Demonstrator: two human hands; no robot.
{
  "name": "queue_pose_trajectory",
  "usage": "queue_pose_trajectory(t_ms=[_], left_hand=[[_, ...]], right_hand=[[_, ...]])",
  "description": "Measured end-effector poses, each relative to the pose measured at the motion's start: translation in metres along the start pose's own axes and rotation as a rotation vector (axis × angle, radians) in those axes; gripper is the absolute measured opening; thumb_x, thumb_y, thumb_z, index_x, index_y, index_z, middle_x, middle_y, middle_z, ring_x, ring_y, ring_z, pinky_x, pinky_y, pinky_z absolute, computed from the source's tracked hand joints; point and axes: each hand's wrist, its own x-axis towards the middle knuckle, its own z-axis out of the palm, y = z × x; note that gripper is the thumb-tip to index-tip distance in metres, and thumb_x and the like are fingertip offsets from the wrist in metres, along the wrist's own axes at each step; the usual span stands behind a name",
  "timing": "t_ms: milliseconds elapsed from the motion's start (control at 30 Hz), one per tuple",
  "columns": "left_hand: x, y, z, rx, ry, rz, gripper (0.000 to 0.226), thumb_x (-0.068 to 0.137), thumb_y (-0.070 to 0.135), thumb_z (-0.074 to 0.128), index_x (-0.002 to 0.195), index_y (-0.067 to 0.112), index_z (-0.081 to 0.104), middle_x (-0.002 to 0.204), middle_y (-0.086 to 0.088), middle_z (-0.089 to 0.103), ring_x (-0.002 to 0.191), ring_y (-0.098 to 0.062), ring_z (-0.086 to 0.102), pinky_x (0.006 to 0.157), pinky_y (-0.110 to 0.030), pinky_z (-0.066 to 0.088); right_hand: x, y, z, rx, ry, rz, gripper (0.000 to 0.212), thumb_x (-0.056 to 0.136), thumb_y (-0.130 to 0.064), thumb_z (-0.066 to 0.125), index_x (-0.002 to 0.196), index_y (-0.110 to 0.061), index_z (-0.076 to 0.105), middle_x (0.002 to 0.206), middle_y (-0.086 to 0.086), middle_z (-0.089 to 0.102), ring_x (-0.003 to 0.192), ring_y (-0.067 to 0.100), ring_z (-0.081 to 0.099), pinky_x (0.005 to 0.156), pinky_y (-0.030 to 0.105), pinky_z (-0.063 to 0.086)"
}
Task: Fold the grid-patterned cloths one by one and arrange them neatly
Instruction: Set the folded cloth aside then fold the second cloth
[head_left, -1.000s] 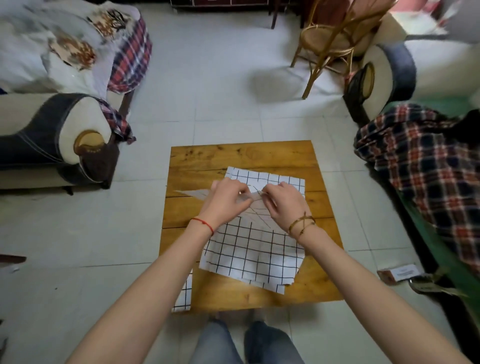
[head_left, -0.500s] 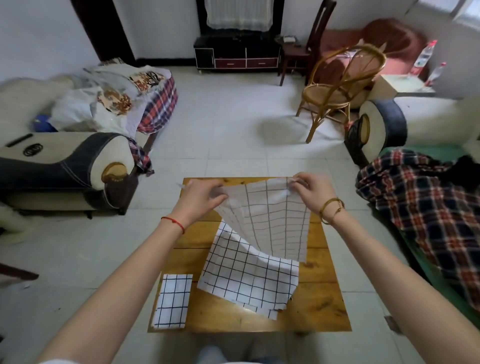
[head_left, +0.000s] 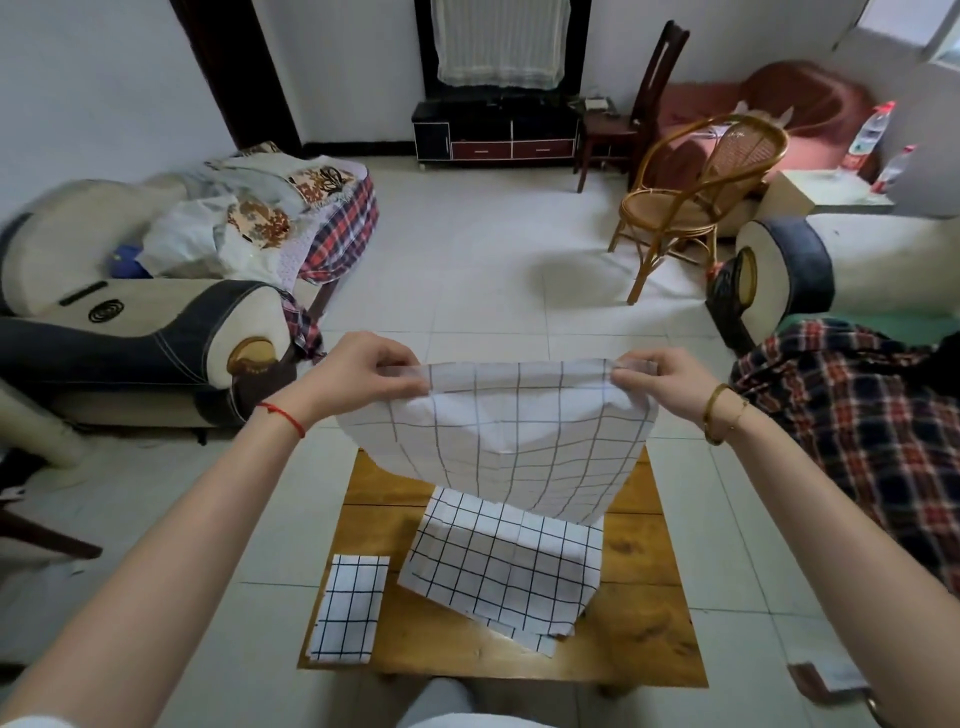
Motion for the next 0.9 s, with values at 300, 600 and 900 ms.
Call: queue_pose_trajectory(t_ms=[300,600,900], left_hand=[[0.07,-0.047,0.0,-0.037,-0.062,-0.112,0.017,0.077,0.029,0.079,0.089,0.018,0.075,0.077,0.015,0.07,0.076,0.002,0.063,0.074,-0.02,0.051],[0.134,-0.138,0.073,-0.018,-0.004,-0.218,0.014,0.081,0.014,0.074,0.094,0.014,0.075,0.098,0.003,0.069,0.098,-0.009,0.059,0.089,-0.021,0.041],[0.146,-0.198,0.115,-0.06,0.019,-0.352,0.015,0.087,0.011,0.066,0.093,0.022,0.076,0.098,0.005,0.073,0.102,-0.011,0.063,0.096,-0.027,0.047]], right_hand=[[0.065,0.033,0.004,0.033,0.037,0.12,0.012,0.089,-0.029,0.062,0.091,-0.018,0.067,0.066,-0.001,0.058,0.06,0.014,0.053,0.062,0.026,0.044],[0.139,0.109,0.065,-0.04,0.117,0.384,0.028,0.086,-0.028,0.065,0.103,-0.006,0.069,0.105,0.006,0.067,0.107,0.022,0.058,0.078,0.022,0.037],[0.168,0.14,0.117,-0.084,0.147,0.467,0.011,0.087,-0.02,0.062,0.078,-0.015,0.067,0.085,0.004,0.068,0.082,0.014,0.055,0.067,0.021,0.04]])
